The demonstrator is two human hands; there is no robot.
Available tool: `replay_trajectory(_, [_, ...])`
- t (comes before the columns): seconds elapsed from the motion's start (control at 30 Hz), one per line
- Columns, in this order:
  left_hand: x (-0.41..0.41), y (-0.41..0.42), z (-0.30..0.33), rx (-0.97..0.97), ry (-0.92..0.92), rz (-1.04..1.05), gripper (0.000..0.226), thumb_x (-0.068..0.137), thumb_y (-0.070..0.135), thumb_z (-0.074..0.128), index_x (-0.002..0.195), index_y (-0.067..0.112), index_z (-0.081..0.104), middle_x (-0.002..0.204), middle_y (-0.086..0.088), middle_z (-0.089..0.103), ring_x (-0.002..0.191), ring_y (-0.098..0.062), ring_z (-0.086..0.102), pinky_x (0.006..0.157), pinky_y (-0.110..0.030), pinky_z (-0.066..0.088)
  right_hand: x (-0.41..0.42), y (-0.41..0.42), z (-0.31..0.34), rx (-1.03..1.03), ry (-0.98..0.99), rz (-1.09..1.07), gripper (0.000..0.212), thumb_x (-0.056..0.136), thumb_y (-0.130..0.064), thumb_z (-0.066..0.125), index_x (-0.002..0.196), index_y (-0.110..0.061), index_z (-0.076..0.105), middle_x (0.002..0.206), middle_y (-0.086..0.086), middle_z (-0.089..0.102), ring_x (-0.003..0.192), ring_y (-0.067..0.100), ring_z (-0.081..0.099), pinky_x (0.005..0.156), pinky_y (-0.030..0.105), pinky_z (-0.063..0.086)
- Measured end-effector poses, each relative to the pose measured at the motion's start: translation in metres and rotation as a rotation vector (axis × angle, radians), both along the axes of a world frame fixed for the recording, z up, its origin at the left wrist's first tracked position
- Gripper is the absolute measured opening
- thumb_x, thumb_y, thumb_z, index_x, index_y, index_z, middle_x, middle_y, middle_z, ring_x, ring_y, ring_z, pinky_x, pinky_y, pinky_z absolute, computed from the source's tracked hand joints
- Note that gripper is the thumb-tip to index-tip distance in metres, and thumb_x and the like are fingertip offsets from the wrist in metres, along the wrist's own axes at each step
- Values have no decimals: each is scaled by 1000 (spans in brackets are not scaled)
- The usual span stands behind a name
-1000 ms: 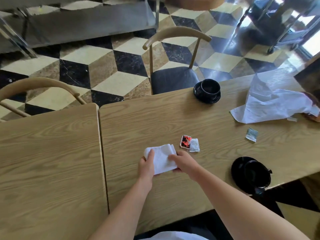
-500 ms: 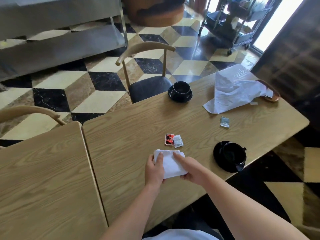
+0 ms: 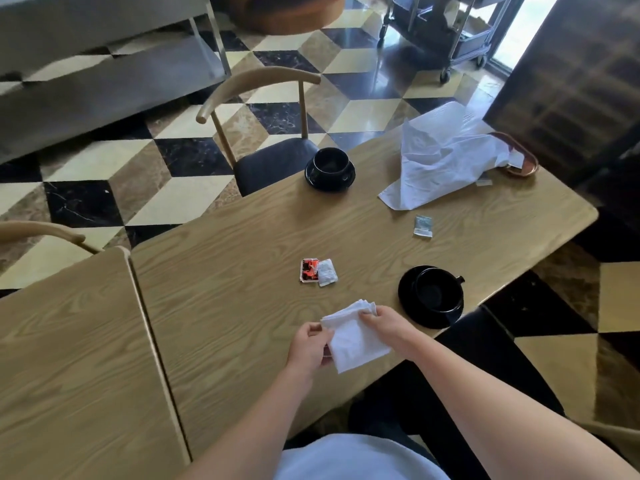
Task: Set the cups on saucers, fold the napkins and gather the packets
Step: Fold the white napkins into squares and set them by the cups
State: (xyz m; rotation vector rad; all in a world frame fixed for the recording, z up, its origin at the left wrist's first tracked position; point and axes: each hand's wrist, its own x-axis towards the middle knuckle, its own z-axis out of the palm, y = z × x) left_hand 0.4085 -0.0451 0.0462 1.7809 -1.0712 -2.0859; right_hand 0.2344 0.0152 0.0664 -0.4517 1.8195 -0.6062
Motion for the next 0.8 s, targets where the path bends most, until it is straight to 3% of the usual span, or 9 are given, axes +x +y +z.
replay_trajectory(0.17, [-26,12,-6,7,-121,-27,8,88,8,64,90,11,58,82,-7,68,54,-16,63,48,-27,51,-33,-2,-15,85,186,198,24,95,-19,52,72,-19,46,75,-6,49,67,9,45,57,23,33])
replay_trajectory(0.4, [-61,17,-23,59,-258,39,7,88,11,63,88,13,57,87,-6,71,68,-20,69,49,-26,52,-65,-11,-34,127,349,427,25,94,-18,47,70,-17,42,74,-2,49,69,18,50,57,29,38])
replay_trajectory(0.53, [-66,14,-36,39,-310,64,6,88,12,65,89,12,59,90,-6,69,72,-21,67,64,-35,61,-71,-17,-45,167,435,533,26,94,-14,45,68,-16,41,69,-2,49,62,18,48,47,27,32])
replay_trajectory(0.63, [-74,11,-35,10,-369,45,9,87,16,64,88,12,56,88,-9,68,66,-24,65,63,-37,58,-70,-20,-46,150,539,626,11,95,-12,48,84,-12,50,83,2,56,72,23,55,55,29,39])
replay_trajectory(0.7, [-78,13,-28,-128,-494,-43,17,87,22,63,93,13,50,92,-7,65,69,-27,64,62,-36,53,-66,-16,-47,62,684,669,10,94,-14,53,103,-10,53,101,5,58,83,26,60,61,33,41])
replay_trajectory(0.8, [-76,23,-26,-699,-738,-405,31,85,24,69,109,9,55,106,-10,59,94,-33,60,77,-42,51,-64,-8,-47,-226,951,771,36,75,-9,77,109,-11,63,110,6,61,91,29,62,59,34,48])
